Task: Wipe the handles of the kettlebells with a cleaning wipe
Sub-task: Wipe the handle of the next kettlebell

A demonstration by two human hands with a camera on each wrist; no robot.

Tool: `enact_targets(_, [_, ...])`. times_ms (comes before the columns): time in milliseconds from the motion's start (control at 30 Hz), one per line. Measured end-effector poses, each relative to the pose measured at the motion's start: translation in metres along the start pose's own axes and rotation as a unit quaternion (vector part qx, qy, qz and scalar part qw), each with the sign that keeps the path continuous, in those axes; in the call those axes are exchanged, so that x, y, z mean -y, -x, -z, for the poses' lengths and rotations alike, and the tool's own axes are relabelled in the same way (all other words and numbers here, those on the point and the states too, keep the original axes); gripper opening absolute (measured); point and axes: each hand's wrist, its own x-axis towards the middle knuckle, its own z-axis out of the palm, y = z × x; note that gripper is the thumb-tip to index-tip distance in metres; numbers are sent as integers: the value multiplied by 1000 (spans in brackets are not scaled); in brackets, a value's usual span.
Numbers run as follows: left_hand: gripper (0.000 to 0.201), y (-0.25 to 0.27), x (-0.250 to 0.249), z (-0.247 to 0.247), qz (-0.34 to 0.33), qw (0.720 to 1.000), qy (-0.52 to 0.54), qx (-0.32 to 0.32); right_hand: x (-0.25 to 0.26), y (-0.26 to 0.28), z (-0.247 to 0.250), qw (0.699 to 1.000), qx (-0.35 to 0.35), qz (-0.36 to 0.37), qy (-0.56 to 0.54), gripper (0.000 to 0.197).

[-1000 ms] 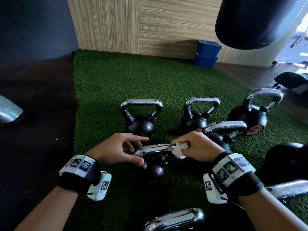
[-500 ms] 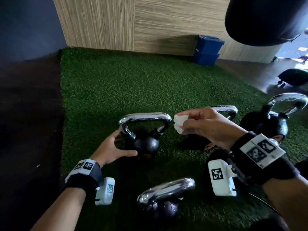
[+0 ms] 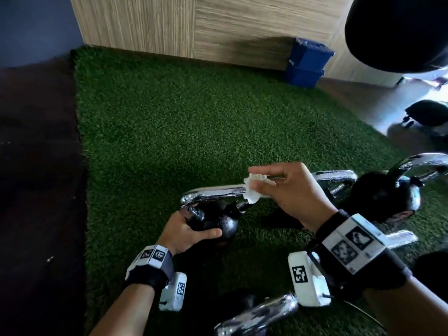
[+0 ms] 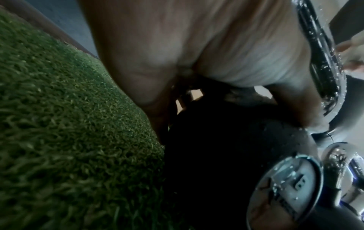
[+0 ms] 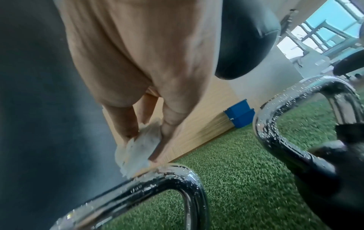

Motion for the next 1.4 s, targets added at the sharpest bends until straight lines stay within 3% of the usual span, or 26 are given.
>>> enact_targets(100, [57, 3, -1, -2, 0, 1000, 13, -27, 7, 0, -10, 990, -19, 73, 117, 28])
enact_targets(233, [57, 6, -1, -3, 1, 998, -26, -52, 16, 1, -21, 976, -30, 138, 167, 28])
enact_targets(433, [61, 7, 1, -5, 35, 996, -48, -67, 26, -6, -29, 974, -1, 138, 178, 22])
enact_targets(567, [70, 6, 2, -5, 42, 996, -48, -59, 31, -8, -40, 956, 55, 172, 231, 21])
enact_targets(667, [65, 6, 1, -5, 43, 996, -44, -58, 26, -5, -37, 957, 77, 161, 227, 16])
enact_targets(800, [57, 6, 1, -6, 42, 996, -33, -65, 11, -5, -21, 956, 24, 140, 257, 16])
enact_targets(1000, [69, 7, -1, -5, 36, 997, -36, -53, -7, -10, -20, 954, -24, 180, 237, 19])
enact_targets(1067, [69, 6, -4, -5, 35, 997, -40, -52, -22, -14, -12, 966, -45, 148, 209, 21])
enact_targets(1167, [72, 8, -5, -5, 32, 997, -38, -51, -42, -22, -4, 985, -27, 44, 166, 24])
enact_targets(1300, [75, 10, -8, -5, 26, 997, -48, -59, -64, -27, -1, 994, -29, 13, 108, 27])
enact_targets(1400, [76, 10, -6, -6, 47, 996, -51, -62, -81, -28, -7, 997, 5, -73, -16, 34])
